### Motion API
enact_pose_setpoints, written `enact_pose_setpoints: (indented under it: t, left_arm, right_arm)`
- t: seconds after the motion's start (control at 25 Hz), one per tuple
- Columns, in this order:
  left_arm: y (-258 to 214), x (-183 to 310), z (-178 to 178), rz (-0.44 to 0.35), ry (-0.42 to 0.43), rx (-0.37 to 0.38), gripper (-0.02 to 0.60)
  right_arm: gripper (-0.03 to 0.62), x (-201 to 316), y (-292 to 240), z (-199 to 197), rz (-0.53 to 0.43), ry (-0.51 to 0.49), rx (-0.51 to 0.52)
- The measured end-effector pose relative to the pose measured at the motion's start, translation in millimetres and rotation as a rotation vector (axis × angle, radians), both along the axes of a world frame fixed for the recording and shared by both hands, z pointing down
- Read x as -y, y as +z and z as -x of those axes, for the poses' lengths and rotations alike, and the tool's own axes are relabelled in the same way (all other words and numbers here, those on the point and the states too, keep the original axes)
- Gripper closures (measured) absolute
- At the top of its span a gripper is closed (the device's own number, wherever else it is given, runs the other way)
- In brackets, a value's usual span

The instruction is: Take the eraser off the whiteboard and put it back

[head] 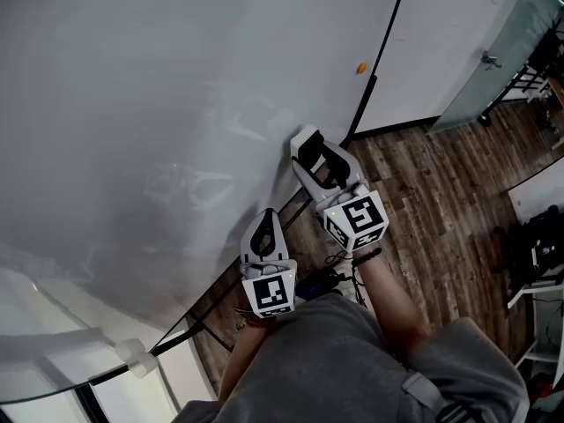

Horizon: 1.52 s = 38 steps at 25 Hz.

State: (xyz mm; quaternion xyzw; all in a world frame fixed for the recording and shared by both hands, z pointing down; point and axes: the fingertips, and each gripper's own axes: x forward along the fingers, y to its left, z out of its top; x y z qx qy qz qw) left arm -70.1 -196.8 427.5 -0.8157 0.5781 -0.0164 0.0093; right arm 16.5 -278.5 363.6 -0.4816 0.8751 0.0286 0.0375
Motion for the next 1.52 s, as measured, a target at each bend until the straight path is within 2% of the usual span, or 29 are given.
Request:
enact_pose_setpoints:
  t: [0.16,0.44,0.6,0.76,1.2,1.52]
  left_arm:
    - [-1,3,-3,-0.007,0.018,0.002,0.577]
    - [0,-4,-27,0.005,0.043,0.016,0.577]
    - [-6,-4,-33,0.051,0.054,0.022,0.577]
    - [-9,-6,-34,0.007,0.055,0.027,0.577]
    - [-2,-33,-54,-0.019,0.093,0.023,0.577]
    - [2,-38,-69,-0.025,0.134,0.024,0.577]
  right_arm:
    - [0.362,0,0,-3,-0.004,0.016,0.004]
    - [0.362,-17,-3,-36,-0.009,0.057,0.003]
    - [0.362,-27,-17,-49,-0.025,0.084,-0.004]
    - [0.362,-41,-18,-61,-0.038,0.119,0.001]
    - [0.362,-81,-3,-94,-0.04,0.192,0.003]
    - [0.362,-90,7,-112,-0.037,0.242,0.002]
